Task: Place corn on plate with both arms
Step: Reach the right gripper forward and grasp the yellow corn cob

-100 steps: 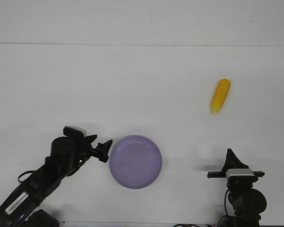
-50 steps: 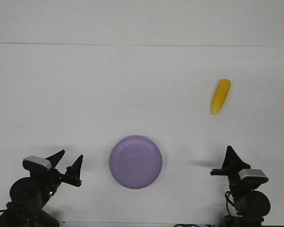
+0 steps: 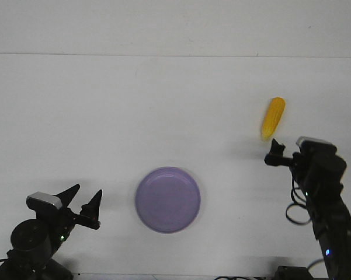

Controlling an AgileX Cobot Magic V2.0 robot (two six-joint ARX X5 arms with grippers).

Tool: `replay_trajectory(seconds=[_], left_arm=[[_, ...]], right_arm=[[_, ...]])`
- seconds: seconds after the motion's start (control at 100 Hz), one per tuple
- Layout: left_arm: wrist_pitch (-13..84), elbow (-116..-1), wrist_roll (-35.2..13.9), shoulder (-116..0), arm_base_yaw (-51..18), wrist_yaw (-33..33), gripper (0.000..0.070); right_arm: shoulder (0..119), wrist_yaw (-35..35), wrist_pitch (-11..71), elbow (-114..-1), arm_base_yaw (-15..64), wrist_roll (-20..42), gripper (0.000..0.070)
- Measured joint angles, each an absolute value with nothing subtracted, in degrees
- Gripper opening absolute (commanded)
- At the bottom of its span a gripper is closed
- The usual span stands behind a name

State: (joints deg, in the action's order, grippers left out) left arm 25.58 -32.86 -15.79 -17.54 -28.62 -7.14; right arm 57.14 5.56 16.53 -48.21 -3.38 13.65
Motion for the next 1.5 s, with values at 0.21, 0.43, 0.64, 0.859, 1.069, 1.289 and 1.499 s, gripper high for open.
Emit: replay_trajectory(seconds=[0.21, 0.43, 0.64, 0.859, 1.069, 1.289, 1.499], left_arm=[[25.8, -32.9, -15.8, -17.5, -28.6, -7.1, 0.0468], [25.8, -32.9, -15.8, -17.5, -28.6, -7.1, 0.0467], [25.8, -32.9, -15.8, -17.5, -28.6, -7.1, 0.0463], [25.8, -32.9, -15.8, -17.5, -28.6, -7.1, 0.0464], [25.8, -32.9, -15.8, -17.5, -28.6, -7.1, 0.0463], [25.8, -32.9, -15.8, -17.5, -28.6, -7.1, 0.0463], [25.8, -32.9, -15.8, -17.5, -28.6, -7.1, 0.0463]], right_arm=[[85.2, 3.0, 23.6, -68.9, -3.4, 12.8, 0.0569], [107.9, -0.1, 33.1, -89.4, -3.4, 13.3, 0.0569], [117.8, -4.6, 36.0, -98.8, -3.4, 14.1, 0.0563], [119.5, -6.2, 36.2, -99.2, -3.8, 15.6, 0.0534], [121.3, -5.4, 36.8, -99.3, -4.4, 16.7, 0.0306], [121.3, -3.0, 37.2, -99.4, -4.6, 16.8, 0.0208], [118.9, -3.0, 41.8, -99.5, -4.6, 14.3, 0.0209]])
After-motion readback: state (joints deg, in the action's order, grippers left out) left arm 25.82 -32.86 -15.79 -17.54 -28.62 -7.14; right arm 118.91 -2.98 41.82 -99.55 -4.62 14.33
